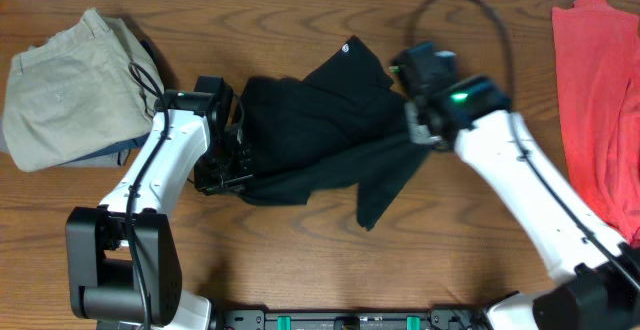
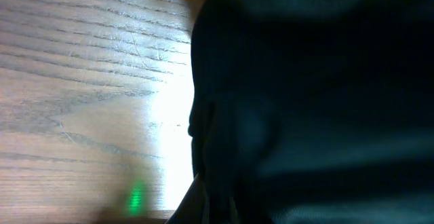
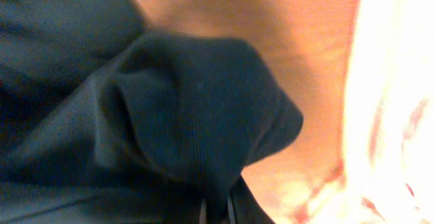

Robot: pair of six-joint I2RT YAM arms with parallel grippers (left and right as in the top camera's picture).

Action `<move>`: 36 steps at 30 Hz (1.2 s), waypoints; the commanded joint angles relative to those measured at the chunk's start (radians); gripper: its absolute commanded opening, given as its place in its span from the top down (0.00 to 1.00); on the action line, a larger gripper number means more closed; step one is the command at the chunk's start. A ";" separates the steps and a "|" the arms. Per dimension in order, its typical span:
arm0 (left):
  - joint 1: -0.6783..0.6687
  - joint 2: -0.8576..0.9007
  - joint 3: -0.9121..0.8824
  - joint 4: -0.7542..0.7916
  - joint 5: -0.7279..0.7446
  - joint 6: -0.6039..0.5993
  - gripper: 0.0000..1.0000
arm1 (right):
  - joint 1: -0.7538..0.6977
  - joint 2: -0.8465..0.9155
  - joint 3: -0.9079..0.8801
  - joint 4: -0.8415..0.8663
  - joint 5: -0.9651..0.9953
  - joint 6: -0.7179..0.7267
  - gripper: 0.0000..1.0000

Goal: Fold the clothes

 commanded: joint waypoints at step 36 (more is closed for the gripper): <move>0.003 0.005 -0.006 0.012 -0.025 -0.010 0.94 | -0.367 0.008 -0.176 -0.031 -0.357 0.067 0.31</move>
